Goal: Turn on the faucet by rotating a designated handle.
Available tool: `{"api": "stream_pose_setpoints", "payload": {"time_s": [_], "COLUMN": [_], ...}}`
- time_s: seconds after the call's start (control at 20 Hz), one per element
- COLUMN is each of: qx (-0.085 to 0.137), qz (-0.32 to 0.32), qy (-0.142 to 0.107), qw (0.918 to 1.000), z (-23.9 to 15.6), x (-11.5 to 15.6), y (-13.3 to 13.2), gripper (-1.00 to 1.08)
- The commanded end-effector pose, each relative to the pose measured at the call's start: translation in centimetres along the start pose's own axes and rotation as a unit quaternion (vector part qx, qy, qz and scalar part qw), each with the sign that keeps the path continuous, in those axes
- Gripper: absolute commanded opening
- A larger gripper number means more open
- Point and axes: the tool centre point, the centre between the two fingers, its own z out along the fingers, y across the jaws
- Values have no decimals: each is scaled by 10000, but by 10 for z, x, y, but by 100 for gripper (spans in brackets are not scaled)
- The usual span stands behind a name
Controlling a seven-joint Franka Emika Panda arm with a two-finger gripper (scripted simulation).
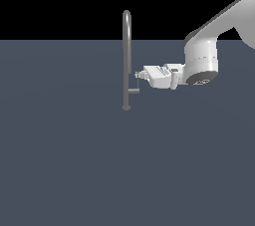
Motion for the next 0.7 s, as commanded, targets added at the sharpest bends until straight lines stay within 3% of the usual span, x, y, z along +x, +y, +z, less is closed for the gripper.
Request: {"api": "stream_pose_setpoints", "payload": {"time_s": [0.0,0.65], "qx": [0,12], "qz": [0,5], "qy": [0,2], "qw": [10000,10000], "z": [0,0], "x": [-2,-2], "y": [5,25], "gripper": [-100,-100]}}
